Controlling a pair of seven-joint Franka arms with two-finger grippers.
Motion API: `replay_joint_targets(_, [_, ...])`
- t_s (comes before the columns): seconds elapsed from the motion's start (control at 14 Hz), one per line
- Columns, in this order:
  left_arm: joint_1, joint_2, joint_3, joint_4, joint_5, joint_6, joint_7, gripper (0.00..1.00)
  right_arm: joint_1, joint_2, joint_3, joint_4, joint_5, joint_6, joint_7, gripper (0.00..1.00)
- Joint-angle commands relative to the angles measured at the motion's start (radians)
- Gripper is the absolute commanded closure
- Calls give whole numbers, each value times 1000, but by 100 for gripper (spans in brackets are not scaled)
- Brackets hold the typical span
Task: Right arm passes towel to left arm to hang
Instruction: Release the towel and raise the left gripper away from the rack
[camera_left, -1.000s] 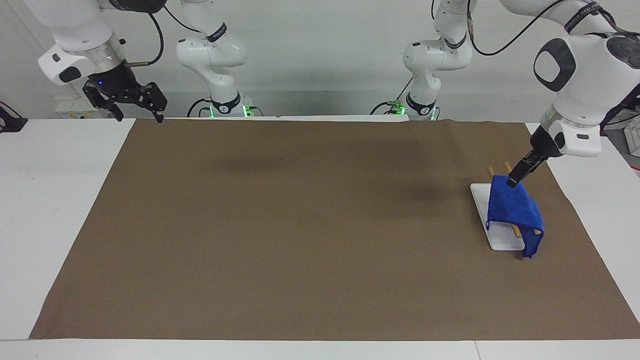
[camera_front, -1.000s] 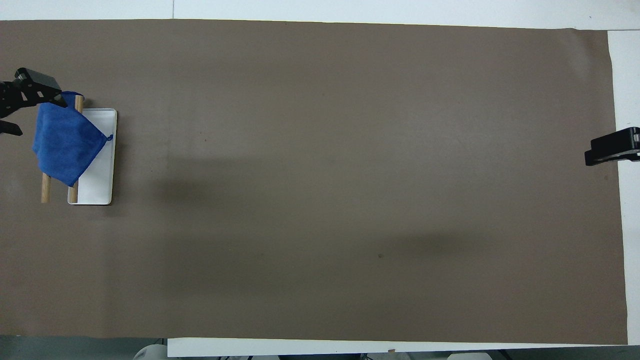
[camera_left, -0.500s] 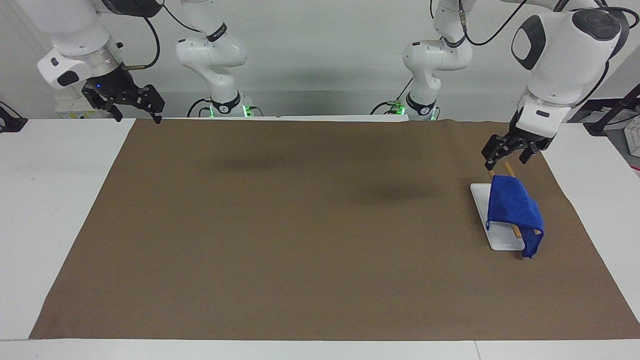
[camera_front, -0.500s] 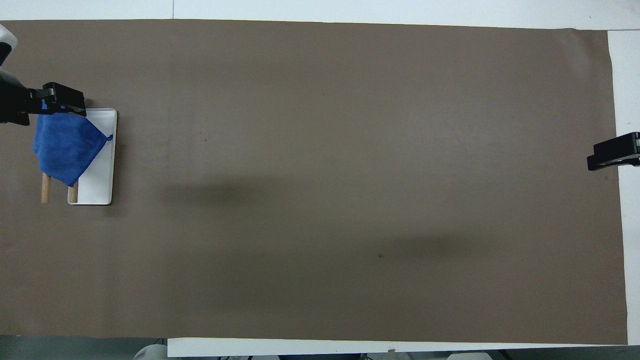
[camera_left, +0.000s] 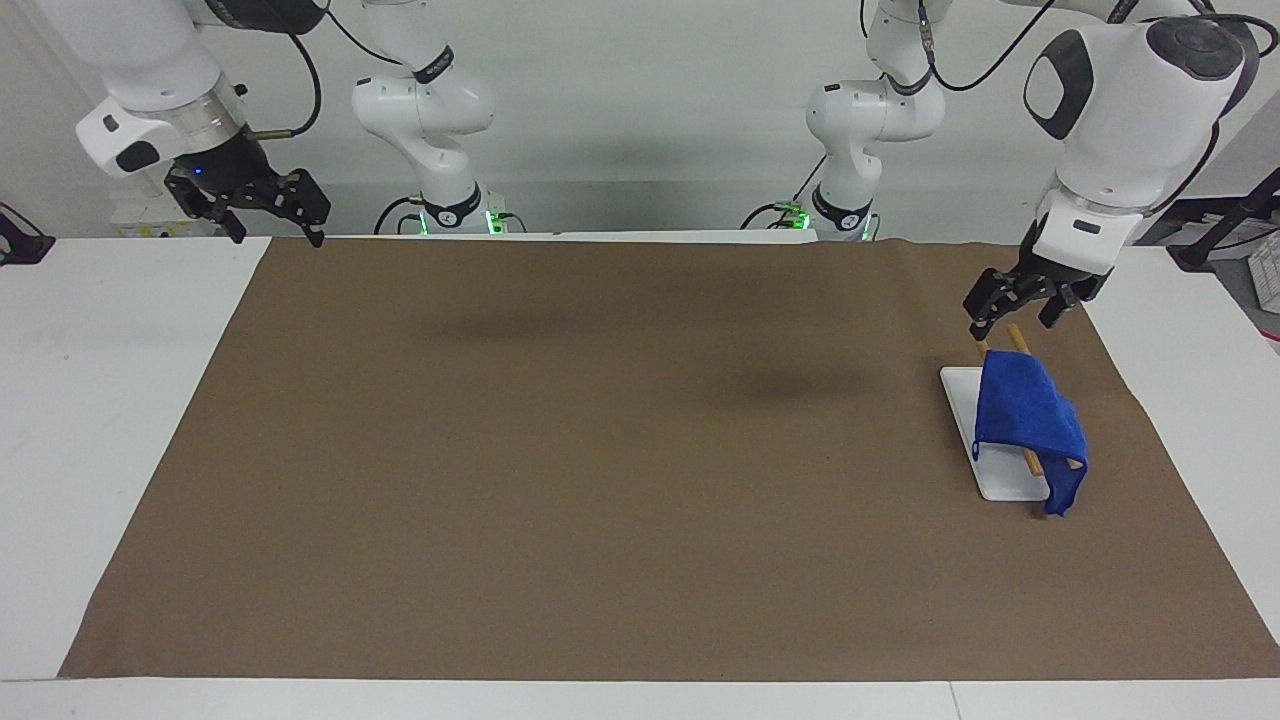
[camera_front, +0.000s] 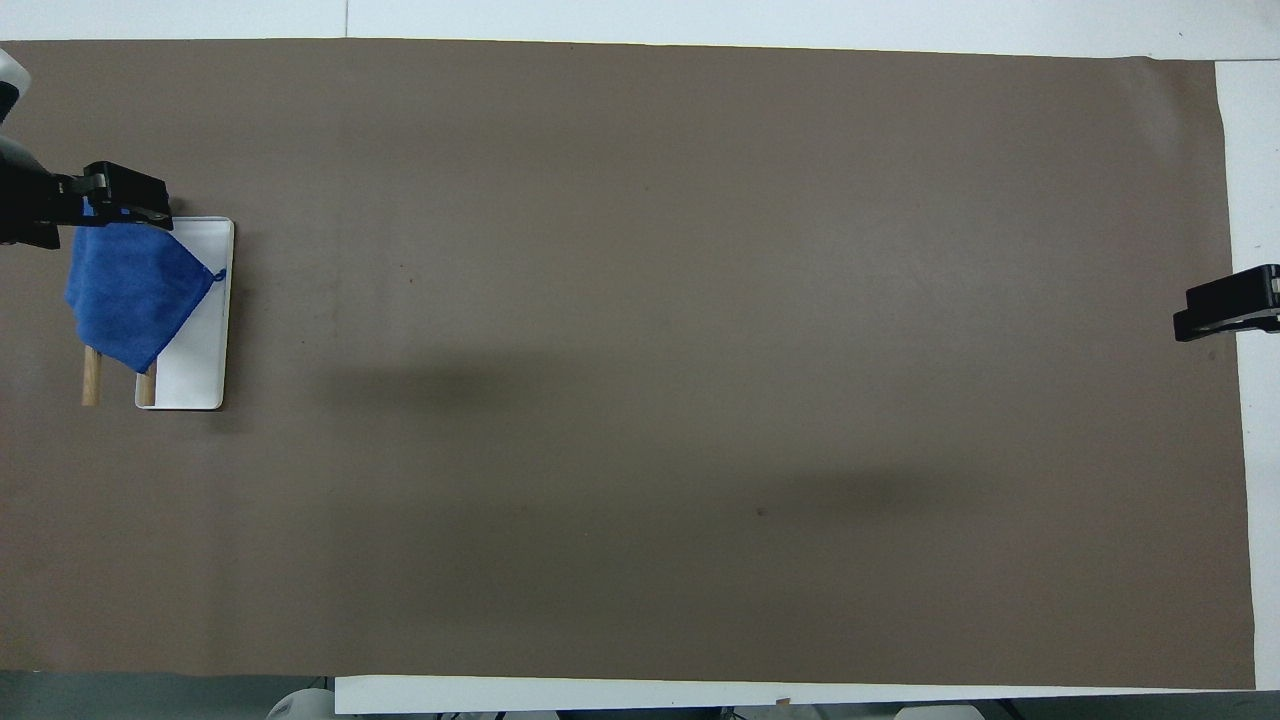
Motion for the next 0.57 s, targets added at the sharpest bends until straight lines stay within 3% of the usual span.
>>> replay_joint_targets(0.0, [-9,-4,2,8,-24,6,-13,1,0,-28,-1,-31,-3,16,-20,0])
replay_joint_targets(0.5, [-9,-5,2,6,-37,4,-2,1,0,-30,1,-31,-3,14,-20,0])
